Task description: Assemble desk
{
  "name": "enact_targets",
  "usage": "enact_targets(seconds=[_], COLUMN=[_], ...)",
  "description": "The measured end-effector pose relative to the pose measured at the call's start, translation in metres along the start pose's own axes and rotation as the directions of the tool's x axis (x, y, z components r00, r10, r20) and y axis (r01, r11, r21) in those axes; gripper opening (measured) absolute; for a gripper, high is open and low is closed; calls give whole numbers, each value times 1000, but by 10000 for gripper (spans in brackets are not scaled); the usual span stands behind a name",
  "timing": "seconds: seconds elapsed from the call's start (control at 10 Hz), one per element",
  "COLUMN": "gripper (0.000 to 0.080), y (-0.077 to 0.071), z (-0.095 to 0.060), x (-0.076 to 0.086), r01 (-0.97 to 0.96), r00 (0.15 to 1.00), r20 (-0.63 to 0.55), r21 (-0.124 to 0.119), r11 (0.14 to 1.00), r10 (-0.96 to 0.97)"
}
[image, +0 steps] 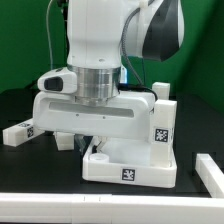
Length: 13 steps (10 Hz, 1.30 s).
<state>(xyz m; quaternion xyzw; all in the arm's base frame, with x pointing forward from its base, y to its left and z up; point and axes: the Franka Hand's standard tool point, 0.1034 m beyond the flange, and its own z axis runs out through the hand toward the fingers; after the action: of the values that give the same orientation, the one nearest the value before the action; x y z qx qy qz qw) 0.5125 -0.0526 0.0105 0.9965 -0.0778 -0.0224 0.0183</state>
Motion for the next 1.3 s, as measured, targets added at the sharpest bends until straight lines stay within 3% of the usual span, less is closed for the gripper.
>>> enact_targets(seconds=[0.4,0.7,1.0,1.3], gripper=[67,67,67,67], y=[-19,-18,-18,-22], z=[-2,-2,-2,-3], x=[16,19,21,41], r01=[80,127,299,504], r00=[997,992,954,863], r20=[-19,-21,-17,-20], r21=[-4,-11,-25,-54], r11=[997,992,954,862], r10=[-80,-127,-299,-505])
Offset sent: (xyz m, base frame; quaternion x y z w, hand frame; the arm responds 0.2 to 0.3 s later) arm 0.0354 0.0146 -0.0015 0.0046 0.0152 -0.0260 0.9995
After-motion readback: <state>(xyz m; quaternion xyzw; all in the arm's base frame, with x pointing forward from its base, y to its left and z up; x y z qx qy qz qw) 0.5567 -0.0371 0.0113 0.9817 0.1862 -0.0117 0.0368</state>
